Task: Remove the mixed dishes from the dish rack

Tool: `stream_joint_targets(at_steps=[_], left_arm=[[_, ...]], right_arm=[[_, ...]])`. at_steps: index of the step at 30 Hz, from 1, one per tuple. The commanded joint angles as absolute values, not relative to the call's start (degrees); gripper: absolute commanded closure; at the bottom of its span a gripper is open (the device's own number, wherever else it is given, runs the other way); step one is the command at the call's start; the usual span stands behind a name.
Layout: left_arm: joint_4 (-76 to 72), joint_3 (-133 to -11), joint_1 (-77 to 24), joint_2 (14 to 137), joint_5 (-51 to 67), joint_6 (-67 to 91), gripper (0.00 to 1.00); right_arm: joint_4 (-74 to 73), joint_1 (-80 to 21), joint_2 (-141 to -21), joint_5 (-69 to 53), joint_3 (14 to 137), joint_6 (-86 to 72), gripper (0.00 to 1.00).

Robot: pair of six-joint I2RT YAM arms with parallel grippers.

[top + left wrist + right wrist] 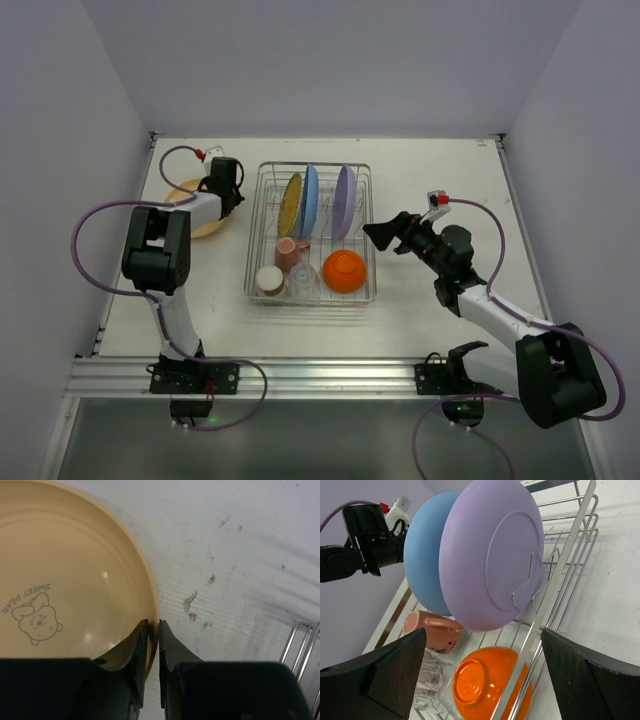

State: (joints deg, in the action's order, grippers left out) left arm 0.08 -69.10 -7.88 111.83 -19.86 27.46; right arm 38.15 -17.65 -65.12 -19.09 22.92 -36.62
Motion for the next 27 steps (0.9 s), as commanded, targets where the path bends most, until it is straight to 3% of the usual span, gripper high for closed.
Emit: stream_joint_targets(at_steps=[1, 9, 27], left_arm=[[-2.7, -68.4, -7.6, 111.8, -17.8, 29.4, 0.84], [-3.0, -68.0, -7.6, 111.9, -15.0, 29.5, 0.71], [2.5, -65.1, -7.6, 97.6, -16.3, 28.1, 0.69]], right_arm=[[39.1, -17.9, -64.0, -20.2, 25.0, -36.1, 0.01], [39.3, -17.9, -64.4, -20.0, 25.0, -35.9, 0.01], [39.5, -18.0, -64.3, -19.0, 24.6, -35.9, 0.01]])
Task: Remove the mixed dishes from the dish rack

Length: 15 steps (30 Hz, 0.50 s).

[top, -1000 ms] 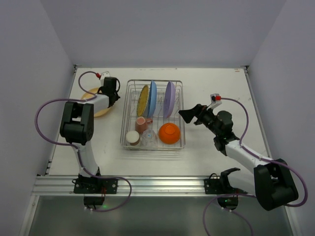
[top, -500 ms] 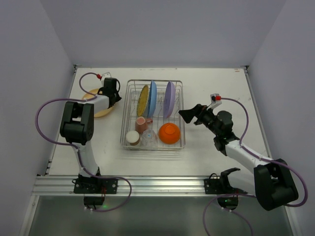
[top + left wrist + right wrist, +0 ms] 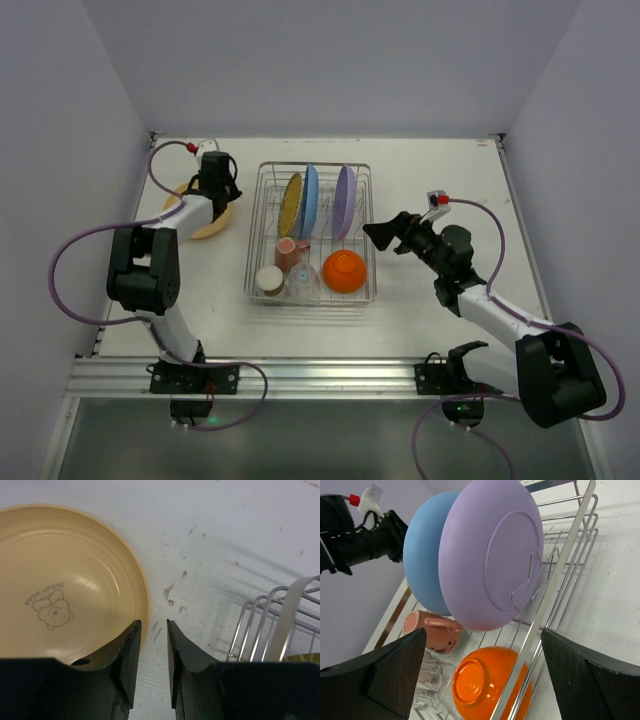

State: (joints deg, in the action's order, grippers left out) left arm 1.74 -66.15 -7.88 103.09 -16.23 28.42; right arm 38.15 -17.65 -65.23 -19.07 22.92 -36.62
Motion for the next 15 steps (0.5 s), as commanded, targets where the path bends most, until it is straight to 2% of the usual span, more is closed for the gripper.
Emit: stream_joint_targets(at_steps=[1, 10, 15], left_arm=[[2.5, -64.3, -7.6, 96.7, -16.2, 28.2, 0.68], [3.0, -58.0, -7.6, 85.6, -13.2, 27.9, 0.66], [1.1, -52.8, -7.6, 78.5, -7.0, 27.2, 0.60]], right_arm=[[39.4, -18.0, -64.0, -18.6, 24.3, -35.9, 0.01], [36.4, -18.0, -63.4, -15.9, 25.0, -38.6, 0.01], [25.2, -18.4, -61.2, -12.9, 29.0, -41.2, 0.01]])
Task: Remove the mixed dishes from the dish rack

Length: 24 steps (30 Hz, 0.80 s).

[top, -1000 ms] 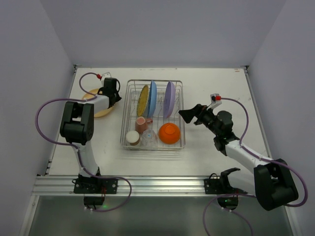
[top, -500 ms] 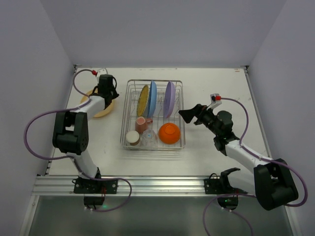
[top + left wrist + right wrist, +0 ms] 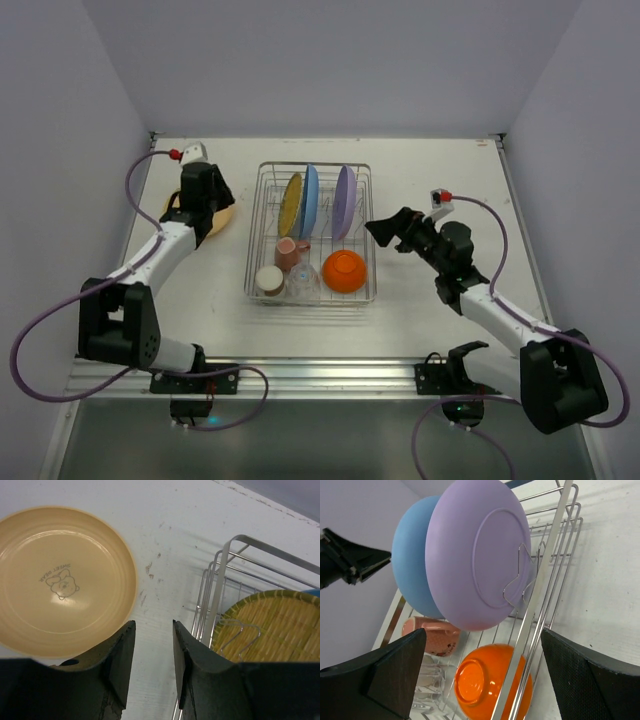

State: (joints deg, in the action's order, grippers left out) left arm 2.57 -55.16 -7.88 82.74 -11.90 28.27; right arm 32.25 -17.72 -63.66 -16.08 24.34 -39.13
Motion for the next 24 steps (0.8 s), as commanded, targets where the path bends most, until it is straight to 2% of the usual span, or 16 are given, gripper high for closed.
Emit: stream_joint_targets(at_steps=[1, 7, 14, 20, 23, 24], left_arm=[[1.1, -52.4, -7.6, 77.8, -6.2, 27.2, 0.60], [-4.8, -47.6, -7.6, 71.9, -0.5, 25.0, 0.55], [-15.3, -39.6, -7.6, 66.7, 5.8, 23.4, 0.38], [-22.2, -34.0, -7.8, 67.9, 8.4, 22.8, 0.34], [-26.6, -30.8, -7.8, 66.5, 10.2, 22.7, 0.30], [-27.8, -29.3, -7.8, 65.4, 10.4, 22.8, 0.25]], right_arm=[[22.9, -19.0, -60.8, -11.4, 30.8, -41.0, 0.01], [12.8, -22.8, -59.4, -0.6, 33.3, -41.0, 0.01], [21.9, -26.8, -55.4, 19.0, 23.7, -53.0, 0.01], [22.2, -28.7, -57.1, 21.2, 24.1, -53.3, 0.01], [23.8, -28.8, -56.3, 18.1, 24.3, -48.9, 0.01], [24.2, -28.7, -55.6, 17.2, 24.1, -47.0, 0.01]])
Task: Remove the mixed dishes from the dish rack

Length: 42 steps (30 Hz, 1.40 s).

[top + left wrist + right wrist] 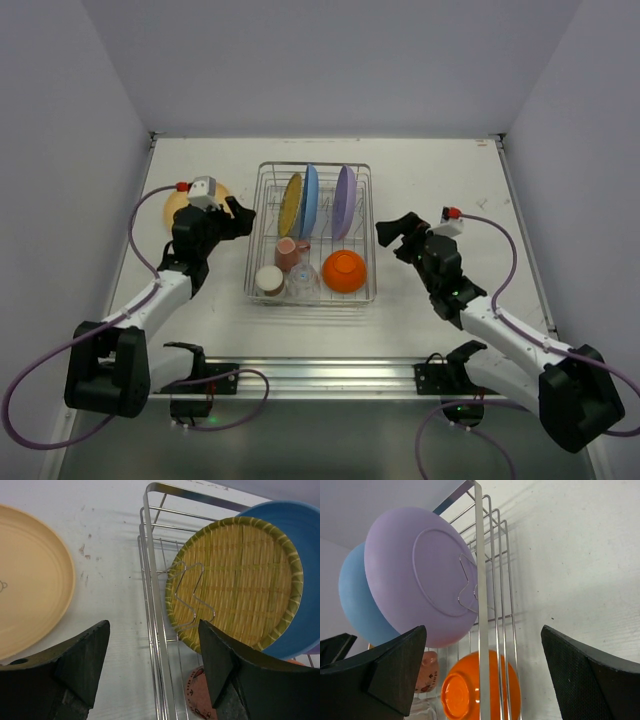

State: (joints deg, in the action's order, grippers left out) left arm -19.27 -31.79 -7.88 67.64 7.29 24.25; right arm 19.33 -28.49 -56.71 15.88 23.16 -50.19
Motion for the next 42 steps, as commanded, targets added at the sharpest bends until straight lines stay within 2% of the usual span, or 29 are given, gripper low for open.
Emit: stream_joint_targets(at_steps=[1, 9, 13, 20, 23, 26, 29, 38, 42], left_arm=[[-28.8, -28.9, -7.8, 65.0, 10.5, 23.0, 0.23], [-30.1, -28.7, -8.8, 63.6, 14.0, 22.9, 0.00], [-31.0, -29.1, -10.8, 64.0, 15.6, 21.6, 0.00], [-30.4, -30.5, -18.9, 63.8, 9.9, 16.2, 0.00], [-30.2, -30.7, -20.7, 64.1, 9.1, 14.8, 0.07], [-29.8, -31.5, -21.4, 64.9, 8.6, 14.2, 0.08], [-28.9, -32.2, -23.1, 65.7, 7.4, 12.8, 0.13], [-26.9, -34.1, -29.9, 68.1, 0.1, 7.8, 0.05], [-26.4, -34.8, -30.5, 69.6, -2.7, 7.7, 0.06]], right_arm=[[24.0, -28.7, -54.9, 16.6, 24.1, -43.8, 0.01], [22.3, -28.7, -48.7, 10.1, 22.6, -30.3, 0.01], [23.6, -28.8, -48.3, 8.3, 21.8, -29.2, 0.01], [23.2, -28.7, -50.4, 6.2, 23.1, -29.0, 0.01], [24.2, -28.8, -50.1, 5.6, 22.7, -28.7, 0.01], [24.5, -28.7, -49.7, 4.9, 22.2, -28.7, 0.01], [24.3, -28.8, -49.7, 4.7, 22.3, -28.9, 0.01], [23.5, -28.8, -50.8, 4.1, 23.3, -29.2, 0.01], [23.5, -28.7, -51.0, 3.9, 23.2, -29.3, 0.01]])
